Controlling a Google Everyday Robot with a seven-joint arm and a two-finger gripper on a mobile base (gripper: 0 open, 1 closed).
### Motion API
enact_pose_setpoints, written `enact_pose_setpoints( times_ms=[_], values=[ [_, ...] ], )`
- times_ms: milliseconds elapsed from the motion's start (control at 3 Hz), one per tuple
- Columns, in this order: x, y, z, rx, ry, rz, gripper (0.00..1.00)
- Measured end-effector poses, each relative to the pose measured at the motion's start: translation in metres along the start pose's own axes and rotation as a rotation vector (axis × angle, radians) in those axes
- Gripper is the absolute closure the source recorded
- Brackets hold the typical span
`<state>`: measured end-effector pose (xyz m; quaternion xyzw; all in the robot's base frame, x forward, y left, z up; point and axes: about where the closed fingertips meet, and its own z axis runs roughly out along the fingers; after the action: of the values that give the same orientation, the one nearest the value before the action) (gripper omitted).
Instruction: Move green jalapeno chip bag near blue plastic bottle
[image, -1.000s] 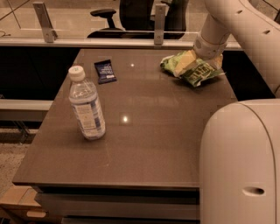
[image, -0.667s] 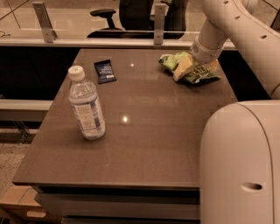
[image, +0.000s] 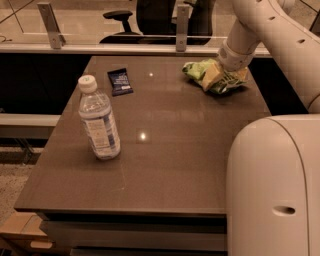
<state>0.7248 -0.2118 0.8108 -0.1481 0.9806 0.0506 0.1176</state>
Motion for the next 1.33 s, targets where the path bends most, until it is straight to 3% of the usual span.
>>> enact_pose_setpoints(
  times_ms=[333,667,1333],
  values=[
    [-0.002,0.0,-0.008,0.0,0.0,0.0,0.91],
    [-0.002,0.001,-0.009,0.0,0.0,0.0,1.0],
    [0.019,0.015,-0.043,0.04,-0.073,-0.033,1.0]
  ],
)
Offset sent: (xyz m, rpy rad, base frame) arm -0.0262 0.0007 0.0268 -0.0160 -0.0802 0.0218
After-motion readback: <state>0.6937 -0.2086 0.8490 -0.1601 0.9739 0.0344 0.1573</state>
